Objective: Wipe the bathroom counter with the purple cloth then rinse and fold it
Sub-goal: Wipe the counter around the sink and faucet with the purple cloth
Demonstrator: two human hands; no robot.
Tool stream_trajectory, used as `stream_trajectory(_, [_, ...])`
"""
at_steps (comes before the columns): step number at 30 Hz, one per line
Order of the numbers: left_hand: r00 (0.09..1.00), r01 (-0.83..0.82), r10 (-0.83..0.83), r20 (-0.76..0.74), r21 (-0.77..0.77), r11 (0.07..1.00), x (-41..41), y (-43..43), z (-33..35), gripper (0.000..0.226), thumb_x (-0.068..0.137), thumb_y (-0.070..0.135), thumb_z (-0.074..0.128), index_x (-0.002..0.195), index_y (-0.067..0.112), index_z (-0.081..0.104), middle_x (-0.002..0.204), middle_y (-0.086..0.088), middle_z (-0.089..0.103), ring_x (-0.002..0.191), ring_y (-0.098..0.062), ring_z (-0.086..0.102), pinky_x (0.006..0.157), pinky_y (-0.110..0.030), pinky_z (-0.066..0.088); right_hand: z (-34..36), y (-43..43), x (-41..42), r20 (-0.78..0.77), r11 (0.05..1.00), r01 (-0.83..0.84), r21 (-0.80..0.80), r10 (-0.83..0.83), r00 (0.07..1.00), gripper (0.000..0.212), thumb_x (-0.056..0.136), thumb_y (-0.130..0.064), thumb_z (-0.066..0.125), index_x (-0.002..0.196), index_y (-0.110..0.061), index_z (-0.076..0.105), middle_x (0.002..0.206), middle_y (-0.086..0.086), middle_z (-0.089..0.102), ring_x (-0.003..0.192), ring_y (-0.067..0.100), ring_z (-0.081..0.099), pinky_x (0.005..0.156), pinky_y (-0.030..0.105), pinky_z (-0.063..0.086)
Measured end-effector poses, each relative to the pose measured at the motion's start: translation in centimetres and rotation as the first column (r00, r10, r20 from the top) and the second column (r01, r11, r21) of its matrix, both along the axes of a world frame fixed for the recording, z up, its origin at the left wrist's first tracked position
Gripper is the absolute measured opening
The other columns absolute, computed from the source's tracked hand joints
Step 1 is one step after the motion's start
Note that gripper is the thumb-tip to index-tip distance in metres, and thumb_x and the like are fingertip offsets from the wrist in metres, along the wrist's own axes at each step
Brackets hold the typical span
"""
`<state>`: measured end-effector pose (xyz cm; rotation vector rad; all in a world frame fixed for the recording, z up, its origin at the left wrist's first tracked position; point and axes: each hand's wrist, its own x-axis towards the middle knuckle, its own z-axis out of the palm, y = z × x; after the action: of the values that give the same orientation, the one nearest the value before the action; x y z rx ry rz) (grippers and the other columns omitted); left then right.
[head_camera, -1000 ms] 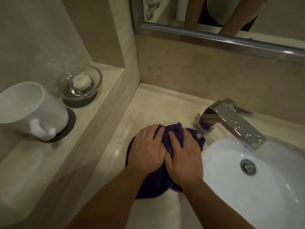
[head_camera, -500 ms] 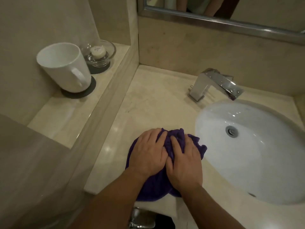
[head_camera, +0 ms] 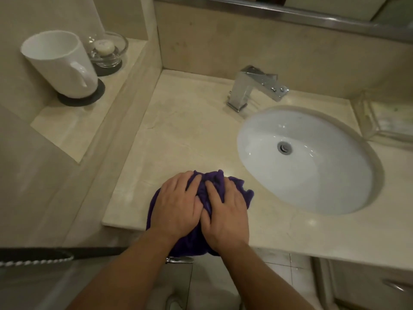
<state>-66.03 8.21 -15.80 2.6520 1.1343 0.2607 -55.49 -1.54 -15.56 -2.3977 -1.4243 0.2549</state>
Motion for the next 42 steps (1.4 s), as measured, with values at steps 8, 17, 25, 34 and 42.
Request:
stream_trajectory(8, [1.000, -0.021, 0.021, -0.014, 0.030, 0.999, 3.3, -3.2, 0.1, 0.052, 0.091, 0.028, 0.032, 0.134, 0.008, 0.056, 0.133, -0.013, 0.057, 0.119, -0.029, 0.054, 0.103, -0.045, 0.045, -0.3, -2.9, 3.3, -0.045, 0.999, -0.020, 0.028, 0.022, 0.999, 0.052, 0.096, -0.047, 0.043, 0.145, -0.029, 0.043, 0.151, 0.009, 0.040, 0.133, 0.030, 0.042, 0.110, 0.046, 0.036])
stream_trajectory(17, [0.999, 0.031, -0.031, -0.016, 0.017, 0.999, 13.8, -12.4, 0.3, 0.052, 0.089, 0.027, 0.035, 0.132, 0.008, 0.058, 0.132, -0.012, 0.058, 0.119, -0.029, 0.055, 0.103, -0.045, 0.045, -0.8, -12.5, 13.4, -0.015, 0.998, 0.042, 0.047, -0.041, 0.999, 0.055, 0.092, -0.042, 0.050, 0.144, -0.025, 0.047, 0.150, 0.015, 0.044, 0.135, 0.034, 0.044, 0.111, 0.049, 0.038])
stream_trajectory(25, [0.990, 0.139, -0.138, -0.037, 0.017, 0.990, 26.0, -21.4, 0.5, 0.052, 0.089, 0.028, 0.035, 0.129, 0.006, 0.060, 0.128, -0.011, 0.061, 0.117, -0.028, 0.057, 0.102, -0.043, 0.042, -1.0, -22.1, 24.9, -0.013, 0.990, 0.133, 0.049, -0.132, 0.991, 0.050, 0.095, -0.044, 0.047, 0.141, -0.024, 0.049, 0.143, 0.012, 0.049, 0.126, 0.030, 0.049, 0.104, 0.046, 0.041])
stream_trajectory(34, [0.970, 0.232, -0.230, -0.078, 0.010, 0.973, 38.6, -29.8, 0.7, 0.052, 0.090, 0.030, 0.033, 0.133, 0.012, 0.058, 0.141, -0.013, 0.054, 0.128, -0.028, 0.050, 0.107, -0.043, 0.041, -1.1, -31.5, 36.0, 0.007, 0.968, 0.246, 0.052, -0.247, 0.969, 0.051, 0.096, -0.044, 0.047, 0.141, -0.021, 0.050, 0.144, 0.016, 0.049, 0.128, 0.034, 0.049, 0.105, 0.048, 0.040])
stream_trajectory(42, [0.924, 0.375, -0.372, -0.092, 0.020, 0.927, 48.7, -34.7, 0.5, 0.053, 0.091, 0.032, 0.030, 0.134, 0.014, 0.057, 0.143, -0.010, 0.053, 0.130, -0.026, 0.049, 0.109, -0.042, 0.041, -0.8, -37.5, 44.2, 0.004, 0.918, 0.393, 0.048, -0.394, 0.919, 0.052, 0.094, -0.043, 0.046, 0.142, -0.023, 0.049, 0.147, 0.013, 0.047, 0.132, 0.030, 0.047, 0.109, 0.045, 0.038])
